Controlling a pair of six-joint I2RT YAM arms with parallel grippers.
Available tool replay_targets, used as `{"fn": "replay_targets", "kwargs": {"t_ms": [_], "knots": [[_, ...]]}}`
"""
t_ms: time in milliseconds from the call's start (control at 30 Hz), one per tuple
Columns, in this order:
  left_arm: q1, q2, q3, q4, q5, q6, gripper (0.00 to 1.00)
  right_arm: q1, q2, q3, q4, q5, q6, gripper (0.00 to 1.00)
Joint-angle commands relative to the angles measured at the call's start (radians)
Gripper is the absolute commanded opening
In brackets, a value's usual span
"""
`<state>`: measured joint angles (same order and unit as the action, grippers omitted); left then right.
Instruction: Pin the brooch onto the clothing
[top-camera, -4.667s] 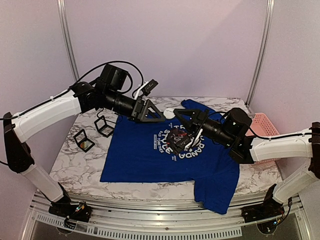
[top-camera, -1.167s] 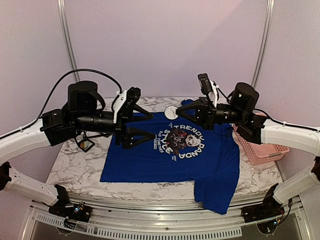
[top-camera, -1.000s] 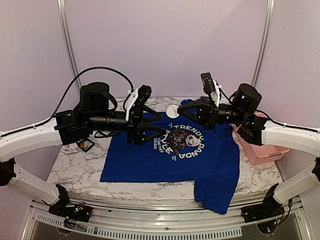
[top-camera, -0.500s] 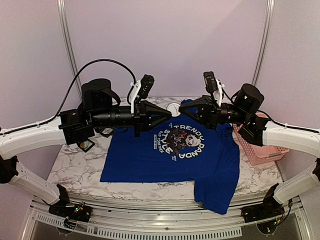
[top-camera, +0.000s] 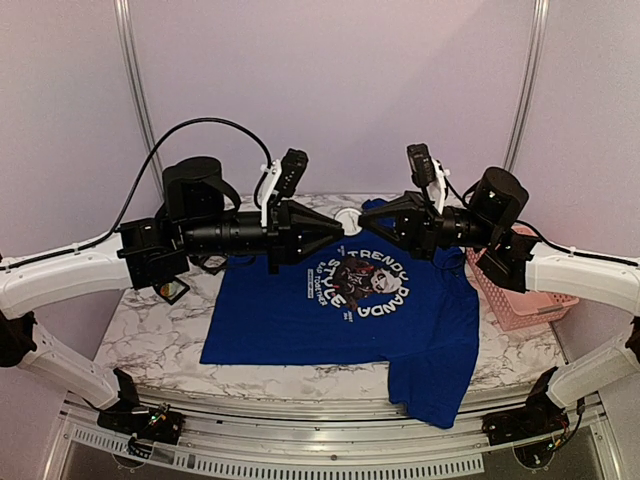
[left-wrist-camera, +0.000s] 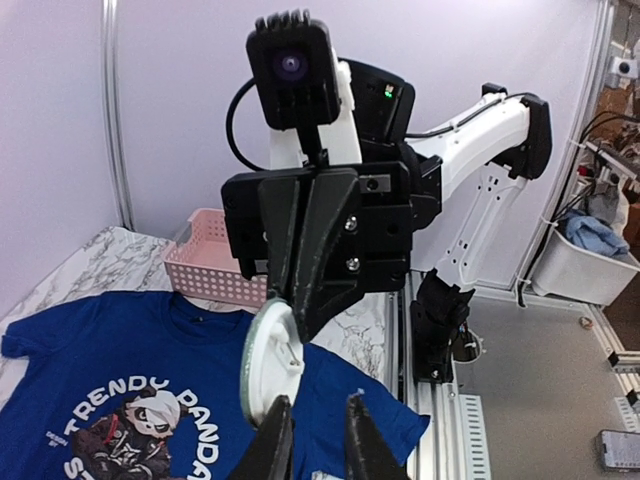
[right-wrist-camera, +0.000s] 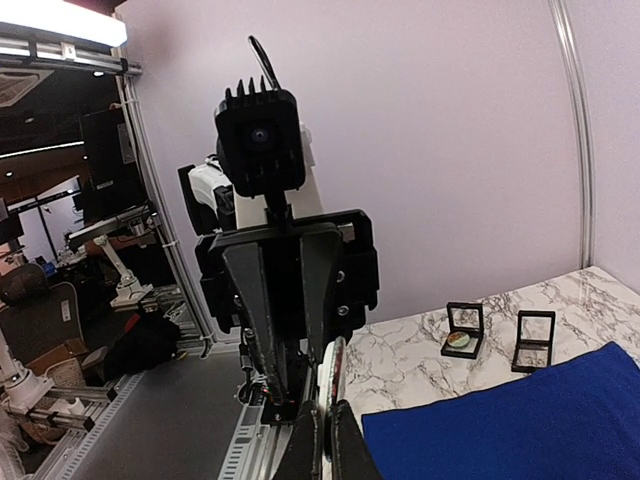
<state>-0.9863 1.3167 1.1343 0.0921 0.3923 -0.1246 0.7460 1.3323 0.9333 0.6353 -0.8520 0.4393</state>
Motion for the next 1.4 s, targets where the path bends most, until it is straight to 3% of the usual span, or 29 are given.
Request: {"fn": "replay_targets", "kwargs": {"t_ms": [0, 133, 500, 633, 833, 1033, 1133, 1267, 1367], "knots": [[0.06, -0.03, -0.003, -0.026, 0.089, 0.077, 0.26, 0.003, -0.052, -0.003, -0.044, -0.034, -0.046, 0.0], [0.062, -0.033, -0.02, -0.019, 0.198, 0.149, 0.41, 0.002, -0.063, 0.005, -0.069, -0.057, -0.076, 0.0], [0.014, -0.01, -0.011, 0.015, 0.142, 0.156, 0.43, 0.004, -0.035, 0.014, -0.015, -0.095, -0.058, 0.0], [0.003, 0.004, -0.009, 0.029, 0.07, 0.102, 0.36, 0.004, -0.01, 0.028, -0.008, -0.113, -0.041, 0.0], [-0.009, 0.014, 0.007, 0.027, 0.078, 0.095, 0.29, 0.004, -0.013, 0.021, -0.016, -0.104, -0.05, 0.0], [-0.019, 0.016, -0.004, 0.029, 0.072, 0.091, 0.0, 0.003, -0.015, 0.021, -0.016, -0.099, -0.048, 0.0], [-0.018, 0.011, -0.005, 0.032, 0.067, 0.091, 0.0, 0.003, -0.015, 0.027, -0.05, -0.082, -0.06, 0.0], [-0.018, 0.005, -0.002, 0.023, 0.039, 0.103, 0.0, 0.003, -0.014, 0.05, -0.172, -0.03, -0.117, 0.3], [-0.018, -0.002, -0.006, 0.023, 0.02, 0.114, 0.0, 0.013, -0.009, 0.058, -0.2, -0.028, -0.142, 0.37]]}}
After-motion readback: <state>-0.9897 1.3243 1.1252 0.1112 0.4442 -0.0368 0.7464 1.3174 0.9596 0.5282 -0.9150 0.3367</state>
